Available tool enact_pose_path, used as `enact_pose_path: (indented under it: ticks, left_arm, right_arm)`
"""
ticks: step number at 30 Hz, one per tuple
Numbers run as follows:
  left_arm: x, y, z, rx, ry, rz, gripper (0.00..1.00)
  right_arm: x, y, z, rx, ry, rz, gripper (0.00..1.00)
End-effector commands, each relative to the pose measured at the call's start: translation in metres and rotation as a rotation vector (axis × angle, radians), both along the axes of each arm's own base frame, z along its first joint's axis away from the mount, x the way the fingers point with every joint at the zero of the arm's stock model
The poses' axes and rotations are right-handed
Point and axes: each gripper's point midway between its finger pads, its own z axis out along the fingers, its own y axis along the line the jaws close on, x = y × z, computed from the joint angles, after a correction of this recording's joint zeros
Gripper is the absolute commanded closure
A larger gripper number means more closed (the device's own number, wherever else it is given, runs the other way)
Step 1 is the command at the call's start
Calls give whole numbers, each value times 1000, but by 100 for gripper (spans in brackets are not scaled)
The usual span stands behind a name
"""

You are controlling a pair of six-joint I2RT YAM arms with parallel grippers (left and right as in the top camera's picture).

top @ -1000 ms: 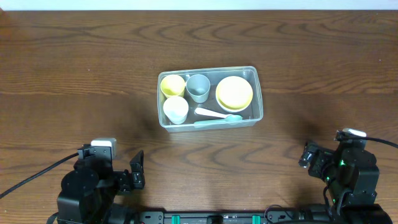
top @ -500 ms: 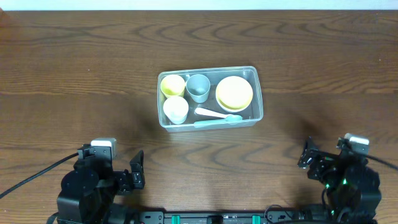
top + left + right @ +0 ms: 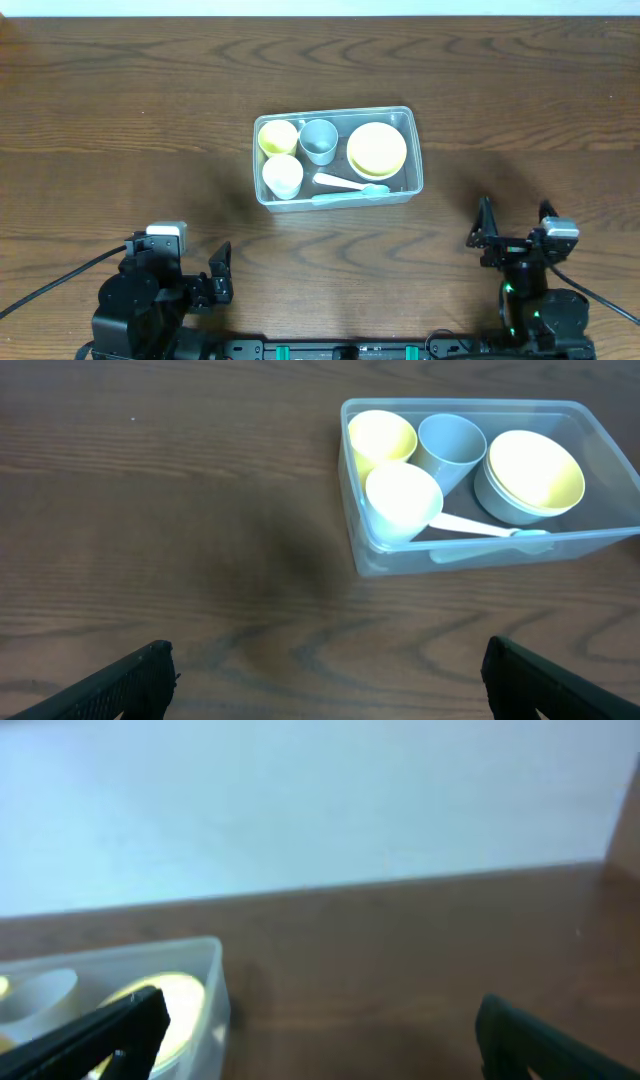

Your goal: Pack container

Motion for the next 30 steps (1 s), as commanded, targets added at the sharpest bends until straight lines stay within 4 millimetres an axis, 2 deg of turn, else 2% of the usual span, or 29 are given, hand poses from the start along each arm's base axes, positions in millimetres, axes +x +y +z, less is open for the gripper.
enact_pose_path:
  ticks: [1,5,9,30]
  left_arm:
    - [1,2,-3,6,8,10,2]
    - [1,2,-3,6,8,9,2]
    - [1,2,-3,6,8,9,2]
    - [1,2,-3,6,8,10,2]
  right_arm:
    - [7,2,-18,-26,-10,4,1]
    - [13,4,-34,-50,-34,3,1]
    - [13,7,-59,-93,68,24,1]
    - [12,12,-59,-91,68,48,1]
